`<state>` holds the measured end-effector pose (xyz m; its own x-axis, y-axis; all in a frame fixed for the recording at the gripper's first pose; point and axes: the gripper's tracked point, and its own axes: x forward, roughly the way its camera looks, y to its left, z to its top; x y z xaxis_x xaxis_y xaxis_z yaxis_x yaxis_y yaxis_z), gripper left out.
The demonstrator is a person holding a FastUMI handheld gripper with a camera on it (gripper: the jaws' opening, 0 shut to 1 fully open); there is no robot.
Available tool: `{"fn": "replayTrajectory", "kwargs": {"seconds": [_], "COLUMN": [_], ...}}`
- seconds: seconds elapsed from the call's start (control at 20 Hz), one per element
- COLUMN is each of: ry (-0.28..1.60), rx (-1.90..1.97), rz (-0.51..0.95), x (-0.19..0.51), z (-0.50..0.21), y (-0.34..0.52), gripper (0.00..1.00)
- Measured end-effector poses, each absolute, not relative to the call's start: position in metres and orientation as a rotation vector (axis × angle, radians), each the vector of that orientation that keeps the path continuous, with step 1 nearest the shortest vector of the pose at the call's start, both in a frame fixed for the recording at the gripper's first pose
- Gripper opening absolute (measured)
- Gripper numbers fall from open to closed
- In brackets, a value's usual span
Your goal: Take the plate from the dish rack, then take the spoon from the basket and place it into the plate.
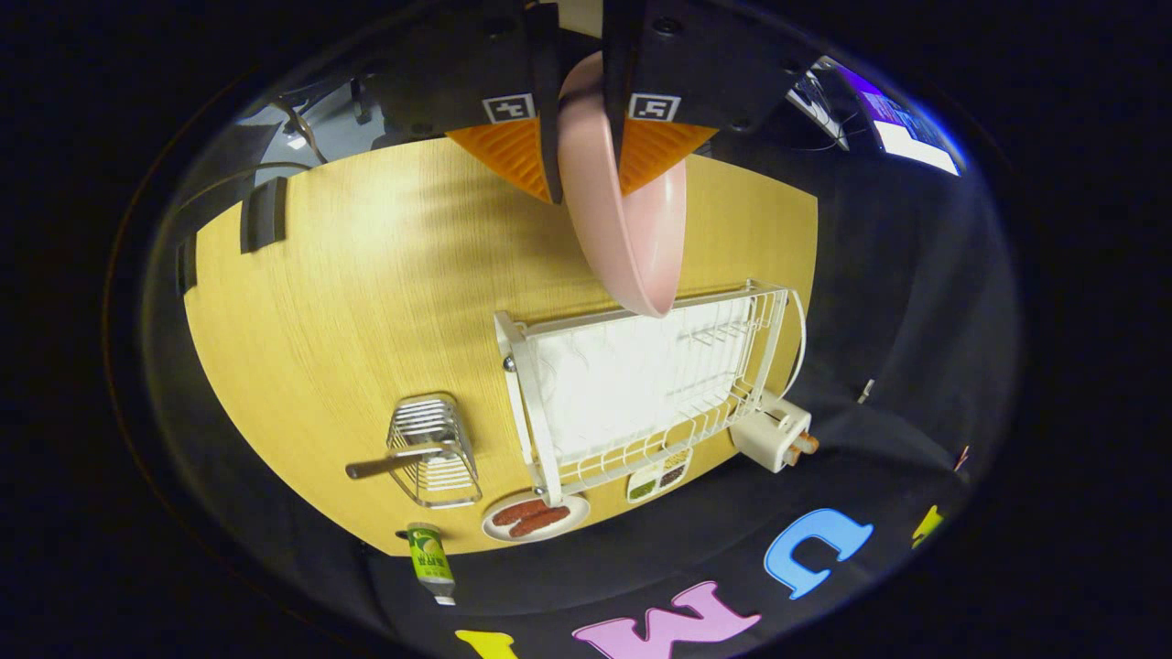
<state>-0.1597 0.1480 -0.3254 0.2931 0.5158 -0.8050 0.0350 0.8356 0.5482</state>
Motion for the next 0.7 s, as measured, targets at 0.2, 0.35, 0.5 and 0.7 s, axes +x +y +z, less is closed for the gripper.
{"fn": "replayTrajectory", "kwargs": {"seconds": [0.2,0.35,0.5,0.7], "ry": [1.272,1.264,1.248,1.253], "rx": [0.517,0.535,0.546,0.444], "rz": [0.302,0.307,0.300,0.244], "x": [-0.156,-0.152,-0.142,-0.142], "z": [-0.360,-0.370,-0.372,-0.393], "y": [0.149,0.155,0.156,0.139], "gripper": [0.22,0.23,0.24,0.39]}}
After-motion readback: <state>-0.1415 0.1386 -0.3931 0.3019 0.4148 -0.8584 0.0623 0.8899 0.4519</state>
